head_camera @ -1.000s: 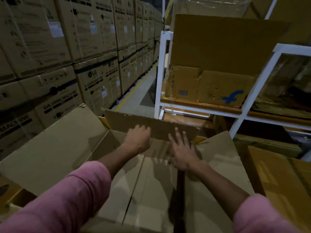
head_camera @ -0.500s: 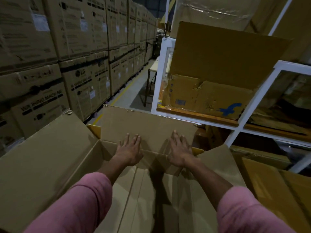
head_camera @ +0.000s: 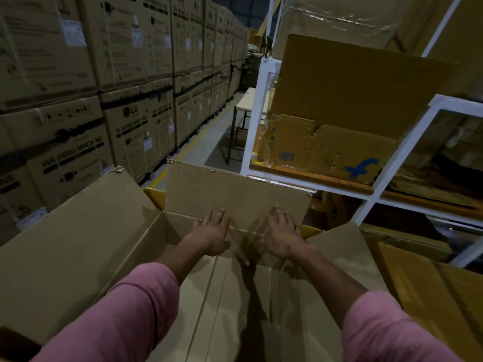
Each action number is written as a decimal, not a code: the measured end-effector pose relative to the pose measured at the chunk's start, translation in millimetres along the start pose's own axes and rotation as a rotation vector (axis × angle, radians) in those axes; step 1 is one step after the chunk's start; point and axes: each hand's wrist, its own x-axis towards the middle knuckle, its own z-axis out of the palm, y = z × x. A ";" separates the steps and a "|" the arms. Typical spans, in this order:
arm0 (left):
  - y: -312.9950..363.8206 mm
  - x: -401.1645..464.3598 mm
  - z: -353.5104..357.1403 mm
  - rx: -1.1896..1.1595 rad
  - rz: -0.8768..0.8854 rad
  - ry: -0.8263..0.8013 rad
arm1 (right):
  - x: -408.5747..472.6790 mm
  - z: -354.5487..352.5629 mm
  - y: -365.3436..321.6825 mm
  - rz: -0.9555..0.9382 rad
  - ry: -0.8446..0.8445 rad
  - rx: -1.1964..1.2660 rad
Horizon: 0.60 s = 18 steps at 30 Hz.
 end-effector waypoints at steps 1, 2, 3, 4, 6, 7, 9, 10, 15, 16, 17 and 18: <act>0.9 -2.3 -2.0 0.011 0.005 0.011 | -2.6 0.4 -0.5 -0.006 0.001 -0.005; 1.9 -4.4 -4.0 0.022 0.005 0.022 | -5.3 0.7 -0.7 -0.014 0.003 -0.014; 2.9 -5.9 -6.1 0.029 0.000 0.033 | -7.9 0.2 -0.9 -0.025 0.004 -0.019; 3.6 -7.1 -7.7 0.029 -0.007 0.043 | -10.7 -0.7 -1.1 -0.035 0.005 -0.022; 3.9 -9.0 -9.3 0.012 -0.019 0.062 | -16.5 -2.8 -2.1 -0.051 0.018 -0.030; 3.4 -10.1 -9.9 0.002 -0.024 0.070 | -19.8 -3.2 -3.4 -0.056 0.025 -0.036; 0.7 -11.0 -10.2 -0.012 -0.035 0.076 | -27.3 -1.3 -6.0 -0.060 0.025 -0.044; -1.7 -9.7 -10.0 -0.015 -0.038 0.084 | -30.8 0.7 -6.6 -0.063 0.025 -0.047; -7.9 3.4 -18.7 -0.064 -0.040 0.117 | -40.0 -0.3 -2.3 -0.065 0.040 -0.078; -6.8 5.6 -19.3 -0.069 -0.029 0.109 | -41.6 -1.3 -0.3 -0.062 0.044 -0.087; -5.5 7.3 -19.2 -0.079 -0.020 0.099 | -43.7 -2.5 1.6 -0.058 0.046 -0.092; -4.5 8.5 -18.4 -0.092 -0.016 0.090 | -45.9 -3.4 3.5 -0.054 0.048 -0.097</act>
